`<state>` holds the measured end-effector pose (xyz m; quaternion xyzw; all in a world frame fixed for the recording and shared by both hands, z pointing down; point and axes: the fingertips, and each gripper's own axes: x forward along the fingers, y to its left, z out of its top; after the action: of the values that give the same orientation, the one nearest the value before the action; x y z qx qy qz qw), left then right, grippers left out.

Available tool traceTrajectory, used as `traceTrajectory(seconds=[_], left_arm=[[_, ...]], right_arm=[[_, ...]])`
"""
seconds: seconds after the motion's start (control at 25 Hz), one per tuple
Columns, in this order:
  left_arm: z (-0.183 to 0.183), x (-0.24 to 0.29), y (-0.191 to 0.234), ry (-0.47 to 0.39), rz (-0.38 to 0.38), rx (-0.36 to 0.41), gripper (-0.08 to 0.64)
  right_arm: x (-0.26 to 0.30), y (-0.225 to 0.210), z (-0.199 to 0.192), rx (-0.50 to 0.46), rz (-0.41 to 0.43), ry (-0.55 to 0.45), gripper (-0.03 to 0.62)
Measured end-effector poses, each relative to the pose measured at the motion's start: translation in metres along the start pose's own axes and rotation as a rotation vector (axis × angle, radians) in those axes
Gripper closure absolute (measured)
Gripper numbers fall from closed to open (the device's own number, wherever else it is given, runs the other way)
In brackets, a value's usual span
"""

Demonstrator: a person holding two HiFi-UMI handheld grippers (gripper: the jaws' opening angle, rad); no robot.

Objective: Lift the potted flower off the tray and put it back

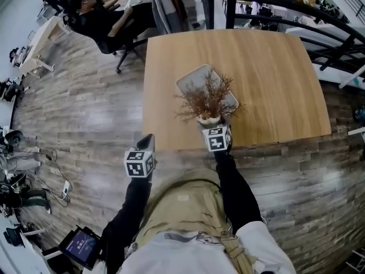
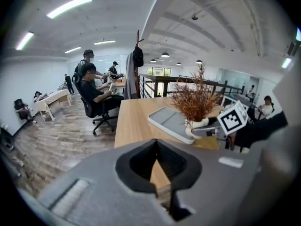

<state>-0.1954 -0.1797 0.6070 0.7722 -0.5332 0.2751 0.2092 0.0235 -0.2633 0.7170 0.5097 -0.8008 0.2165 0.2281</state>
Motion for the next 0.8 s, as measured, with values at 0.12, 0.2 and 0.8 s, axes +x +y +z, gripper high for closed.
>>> traceTrajectory(seconds=[0.12,0.2,0.8], left_arm=[[-0.006,0.002,0.005,0.013,-0.002,0.002,0.558],[-0.009,0.0,0.007,0.018,0.002,0.001,0.558],[-0.018,0.0,0.015,0.035,0.02,-0.005,0.558]], right_arm=[[0.016,-0.001,-0.002,0.012,-0.002,0.01,0.117],[0.023,0.0,-0.002,0.011,0.001,0.009,0.117],[0.026,-0.006,-0.014,-0.006,-0.016,-0.061,0.117]])
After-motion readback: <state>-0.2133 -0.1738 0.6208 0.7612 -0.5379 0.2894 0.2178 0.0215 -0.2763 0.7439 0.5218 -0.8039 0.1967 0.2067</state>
